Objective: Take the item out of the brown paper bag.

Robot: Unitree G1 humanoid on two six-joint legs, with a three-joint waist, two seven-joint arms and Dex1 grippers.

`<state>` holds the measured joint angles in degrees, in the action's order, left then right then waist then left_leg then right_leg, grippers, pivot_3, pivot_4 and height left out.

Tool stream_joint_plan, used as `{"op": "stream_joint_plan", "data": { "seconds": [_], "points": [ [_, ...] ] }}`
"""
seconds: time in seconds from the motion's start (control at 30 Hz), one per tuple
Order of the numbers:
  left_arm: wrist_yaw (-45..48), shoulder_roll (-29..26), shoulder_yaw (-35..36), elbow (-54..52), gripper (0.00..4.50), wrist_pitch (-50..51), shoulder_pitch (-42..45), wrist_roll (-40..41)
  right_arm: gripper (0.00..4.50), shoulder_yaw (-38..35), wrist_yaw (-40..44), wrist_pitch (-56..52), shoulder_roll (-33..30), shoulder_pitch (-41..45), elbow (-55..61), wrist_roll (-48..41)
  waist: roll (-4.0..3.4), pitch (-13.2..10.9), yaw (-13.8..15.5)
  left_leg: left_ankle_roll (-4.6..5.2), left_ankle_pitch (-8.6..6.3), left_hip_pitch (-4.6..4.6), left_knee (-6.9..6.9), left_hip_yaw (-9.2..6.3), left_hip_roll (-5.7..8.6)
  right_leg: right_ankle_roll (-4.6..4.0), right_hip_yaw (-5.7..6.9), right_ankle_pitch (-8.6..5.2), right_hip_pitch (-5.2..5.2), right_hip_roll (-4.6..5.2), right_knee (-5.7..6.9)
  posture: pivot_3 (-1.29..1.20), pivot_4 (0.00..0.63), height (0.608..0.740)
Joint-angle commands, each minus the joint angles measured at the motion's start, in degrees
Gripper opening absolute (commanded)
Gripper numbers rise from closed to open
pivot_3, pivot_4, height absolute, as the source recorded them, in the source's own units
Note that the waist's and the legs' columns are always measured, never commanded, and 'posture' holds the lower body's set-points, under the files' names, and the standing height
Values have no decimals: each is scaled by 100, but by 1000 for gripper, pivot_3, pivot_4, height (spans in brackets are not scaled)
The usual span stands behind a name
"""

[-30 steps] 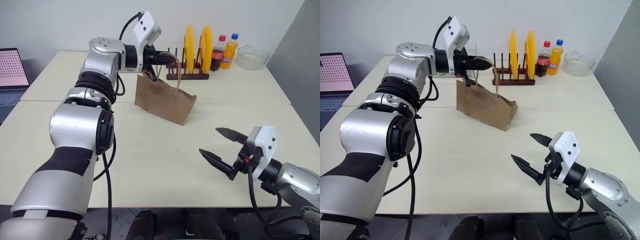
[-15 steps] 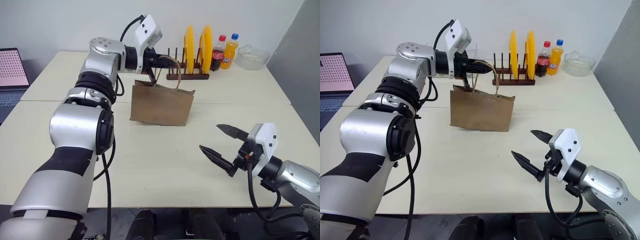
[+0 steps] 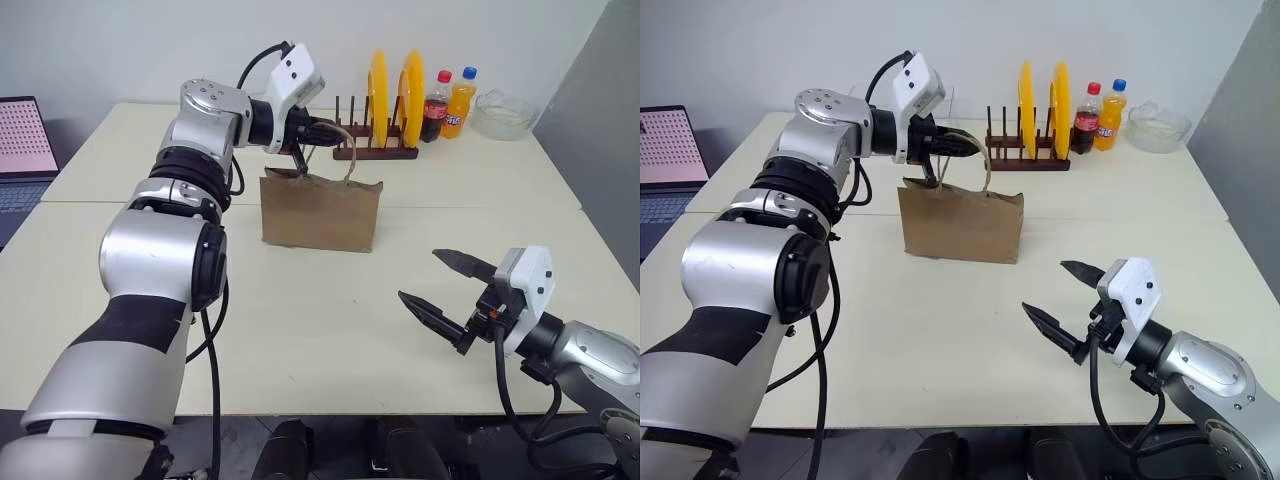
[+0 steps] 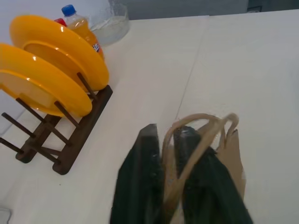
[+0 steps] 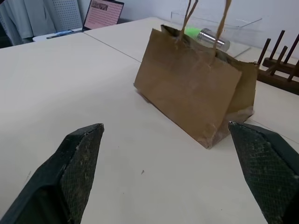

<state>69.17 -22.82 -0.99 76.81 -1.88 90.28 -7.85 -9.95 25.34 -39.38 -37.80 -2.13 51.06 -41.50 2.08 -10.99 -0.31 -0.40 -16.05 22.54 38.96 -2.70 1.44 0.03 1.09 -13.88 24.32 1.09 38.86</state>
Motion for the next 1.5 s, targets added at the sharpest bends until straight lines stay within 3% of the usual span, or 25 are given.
{"op": "stream_joint_plan", "data": {
  "seconds": [0.03, 0.23, 0.43, 0.57, 0.67, 0.8, 0.9, 1.03, 1.27, 1.4, 1.5],
  "points": [
    [71, -217, -122, -143, 1797, -219, 44, -131, 4500, -40, 57, 105, -61, 61, 57, 3, 0, 0, -5, 0, 0, -1, 0, 1, 0, 0, -1, 0, 0, 0, 1, 0, 150, 740],
    [199, -585, -275, -209, 3665, -544, -117, -270, 4500, 13, 136, 67, -87, 243, -50, -7, 0, 0, -15, 0, 0, -10, 0, 7, -1, 0, -9, 0, -1, -1, 7, 0, 150, 740],
    [617, -1045, -169, -424, 3665, -816, -387, -57, 4500, 177, 266, 17, -209, 745, -398, 65, 0, 0, -16, 0, 0, -11, 1, 9, -1, -1, -9, 0, -1, -1, 7, 0, 150, 740],
    [892, -1317, 117, -882, 3665, -686, -725, 380, 4500, 367, 315, -102, -343, 1559, -842, 171, 0, 0, -37, 0, 0, -13, 1, 13, -2, -2, -14, 1, -2, -1, 9, 0, 150, 740],
    [1262, -1665, 405, -2423, 3665, -78, -1717, 950, 4500, 578, 506, -55, -313, 2363, -1359, 309, -3, 1, -96, 0, 0, -16, 0, 14, -4, -18, -16, 10, -1, -1, 11, 0, 150, 740],
    [1052, -2060, 765, -5141, 3665, 1217, -3468, 1612, 4500, 952, 793, 276, -222, 3181, -2168, 780, -6, 1, -177, -1, 1, -28, -6, 16, -8, -32, -31, 16, -2, -1, 13, 0, 150, 740],
    [324, -2100, 1471, -7374, 3715, 2656, -4976, 2296, 3868, 1277, 1082, 683, -42, 3993, -3125, 1251, -7, 0, -147, -2, 1, -19, 1, 9, -7, -33, -28, 17, 2, -1, 13, 0, 150, 740],
    [-795, -1725, 2238, -9819, 3715, 4103, -6655, 3132, 2526, 1784, 1654, 1486, 291, 5231, -4985, 2011, -11, -2, -144, -1, 0, -33, 1, 22, -6, -33, -42, 17, -2, 2, 7, 0, 150, 740],
    [-2178, -1062, 2477, -11609, 3715, 4842, -8120, 3859, 31, 2555, 2091, 3661, 1274, 7301, -9236, 3629, -10, -2, -108, -3, 1, -65, -6, 20, -7, -49, -36, 25, -28, 0, 10, 0, 150, 740],
    [-2749, -778, 2444, -12056, 3715, 4768, -8584, 4011, 31, 2851, 1829, 4629, 1798, 8146, -11220, 4449, -9, -2, -122, -5, 2, -65, -7, 33, -6, -56, -46, 30, -24, 0, 10, 0, 150, 740],
    [-3092, -581, 2458, -12297, 3715, 4658, -8804, 4160, 31, 3126, 1597, 5048, 2057, 8451, -12033, 5059, -10, -2, -121, -7, 2, -64, -13, 32, -7, -59, -46, 29, -21, 1, 9, 0, 150, 740]
  ]
}}
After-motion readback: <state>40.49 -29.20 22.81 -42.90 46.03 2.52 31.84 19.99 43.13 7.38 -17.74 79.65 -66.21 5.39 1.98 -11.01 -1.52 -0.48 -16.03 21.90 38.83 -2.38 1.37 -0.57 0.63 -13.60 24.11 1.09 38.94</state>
